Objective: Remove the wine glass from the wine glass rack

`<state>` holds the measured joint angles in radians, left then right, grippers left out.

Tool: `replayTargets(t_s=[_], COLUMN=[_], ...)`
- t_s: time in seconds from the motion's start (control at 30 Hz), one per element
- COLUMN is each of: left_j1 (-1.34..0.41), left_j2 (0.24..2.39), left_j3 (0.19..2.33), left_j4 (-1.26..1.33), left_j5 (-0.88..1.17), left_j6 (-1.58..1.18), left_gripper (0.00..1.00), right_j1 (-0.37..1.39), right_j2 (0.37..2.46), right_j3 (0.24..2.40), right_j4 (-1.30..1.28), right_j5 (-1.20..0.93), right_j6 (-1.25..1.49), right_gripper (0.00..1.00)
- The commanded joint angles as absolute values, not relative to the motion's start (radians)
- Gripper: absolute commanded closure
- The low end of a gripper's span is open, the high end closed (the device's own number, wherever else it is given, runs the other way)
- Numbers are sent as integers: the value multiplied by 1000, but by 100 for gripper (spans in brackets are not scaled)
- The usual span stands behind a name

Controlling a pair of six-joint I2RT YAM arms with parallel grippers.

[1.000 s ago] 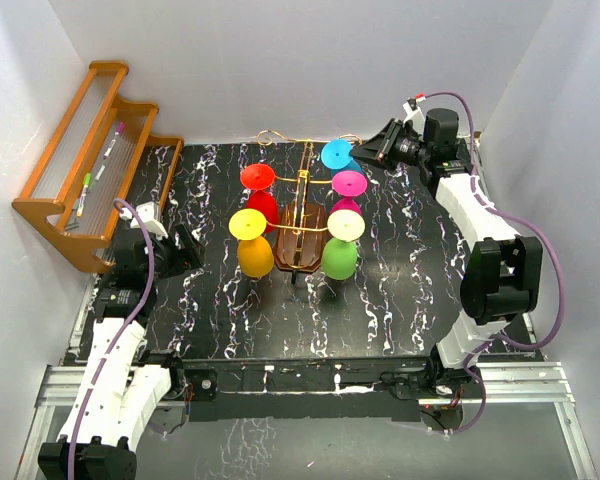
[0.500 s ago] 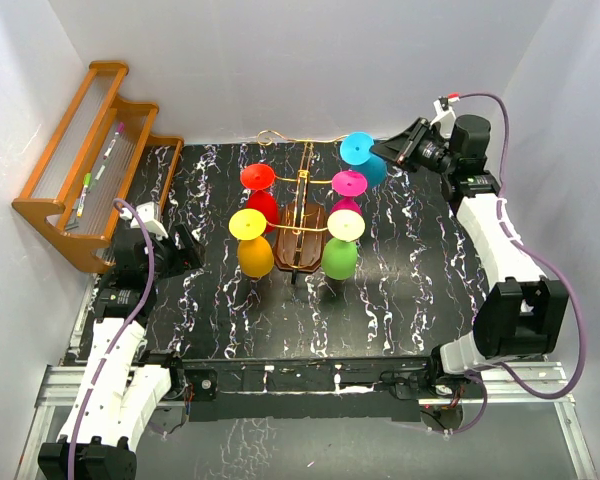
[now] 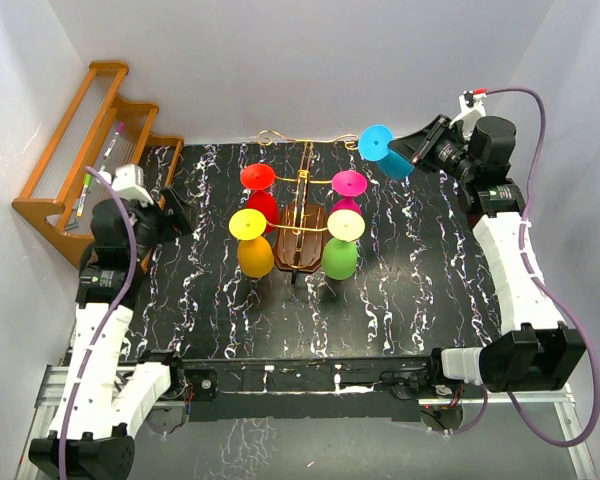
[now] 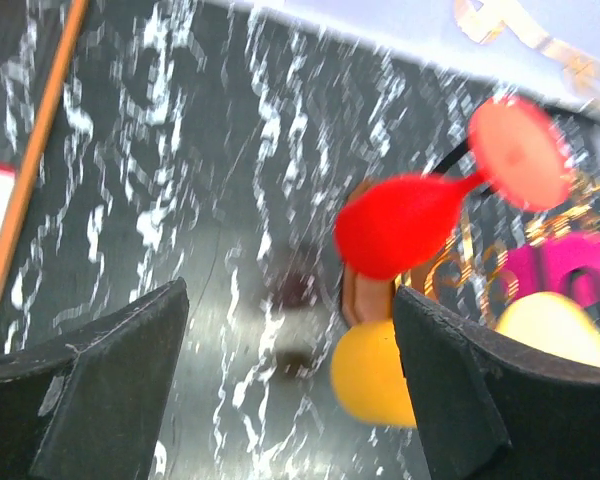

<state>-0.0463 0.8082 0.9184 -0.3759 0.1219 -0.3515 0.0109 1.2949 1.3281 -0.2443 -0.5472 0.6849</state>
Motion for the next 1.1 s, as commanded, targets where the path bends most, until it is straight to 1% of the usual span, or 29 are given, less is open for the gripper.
replayTargets(t_s=[0.0,0.07,0.17,0.23,0.3,0.4,0.5,0.57,0.63,0.8,0.93,1.07], left_j1=[-50,-49,-49,-50,-49,-50,-55,-70,-103,-193,-236,-275], left_j2=[828,858,920,966,1008,1069,1133,1168,1181,1188,1203,1240], left_j3=[1113,1185,1276,1307,1307,1266,1241,1246,1267,1331,1340,1377], left_j4=[-347,-323,-236,-134,23,353,663,773,765,528,476,402], left_j5=[185,270,502,671,826,987,1062,1088,1102,1083,1061,1038], left_j6=[-362,-390,-474,-562,-692,-949,-1210,-1307,-1305,-1106,-1070,-1015], left_gripper=[19,21,21,22,22,22,24,25,25,23,24,25], right_j1=[6,6,6,6,6,6,7,8,7,11,25,82], right_j2=[1232,1217,1198,1185,1171,1152,1137,1136,1146,1190,1230,1275], right_j3=[1431,1452,1481,1499,1520,1543,1557,1565,1574,1630,1675,1730], right_j4=[-272,-276,-271,-266,-262,-252,-236,-222,-198,-183,-164,-152], right_j5=[-526,-574,-654,-706,-755,-824,-884,-920,-964,-1007,-1035,-1041], right_j6=[626,626,628,631,635,642,658,670,686,702,721,738], right_gripper=[92,92,92,92,92,92,92,92,92,92,92,92])
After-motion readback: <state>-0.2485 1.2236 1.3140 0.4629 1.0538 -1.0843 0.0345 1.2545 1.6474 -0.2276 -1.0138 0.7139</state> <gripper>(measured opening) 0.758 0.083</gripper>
